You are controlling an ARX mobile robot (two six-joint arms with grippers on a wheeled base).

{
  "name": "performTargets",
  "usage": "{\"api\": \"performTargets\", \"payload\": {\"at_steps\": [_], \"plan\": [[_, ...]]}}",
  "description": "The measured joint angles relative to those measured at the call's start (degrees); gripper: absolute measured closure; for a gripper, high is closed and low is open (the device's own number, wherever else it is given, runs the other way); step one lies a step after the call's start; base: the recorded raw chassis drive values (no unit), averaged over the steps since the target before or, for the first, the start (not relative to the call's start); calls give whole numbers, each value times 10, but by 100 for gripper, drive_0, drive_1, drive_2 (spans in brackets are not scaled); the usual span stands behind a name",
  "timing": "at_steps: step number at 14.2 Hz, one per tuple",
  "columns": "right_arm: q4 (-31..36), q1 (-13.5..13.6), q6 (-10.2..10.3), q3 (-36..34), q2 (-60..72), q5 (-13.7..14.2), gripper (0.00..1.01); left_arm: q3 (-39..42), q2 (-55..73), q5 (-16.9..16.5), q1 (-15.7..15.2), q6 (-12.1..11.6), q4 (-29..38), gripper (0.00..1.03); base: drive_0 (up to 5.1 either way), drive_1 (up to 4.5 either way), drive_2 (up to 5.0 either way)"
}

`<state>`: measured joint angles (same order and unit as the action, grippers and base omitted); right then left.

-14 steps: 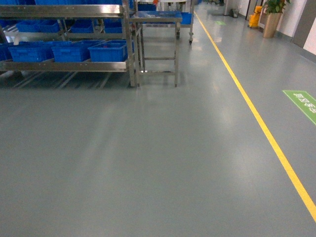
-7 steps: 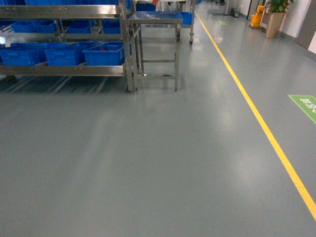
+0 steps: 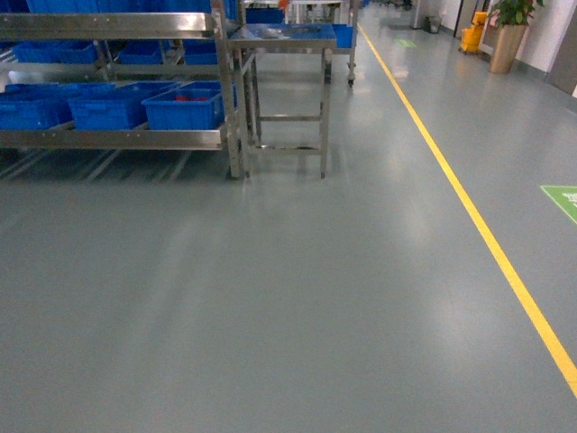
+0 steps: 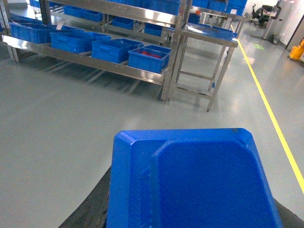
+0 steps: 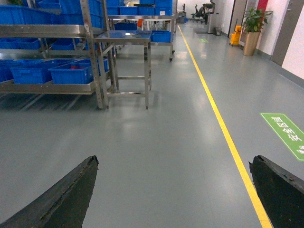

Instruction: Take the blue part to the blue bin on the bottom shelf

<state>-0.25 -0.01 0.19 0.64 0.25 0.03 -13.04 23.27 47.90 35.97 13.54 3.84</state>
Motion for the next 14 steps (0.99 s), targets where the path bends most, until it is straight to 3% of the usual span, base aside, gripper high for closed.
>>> {"api": "performTargets", "payload": {"at_steps": [14], "plan": [[0,0,0,0,0,0,3,0,0,0,0,0,-1,60,2,417,-413]]}}
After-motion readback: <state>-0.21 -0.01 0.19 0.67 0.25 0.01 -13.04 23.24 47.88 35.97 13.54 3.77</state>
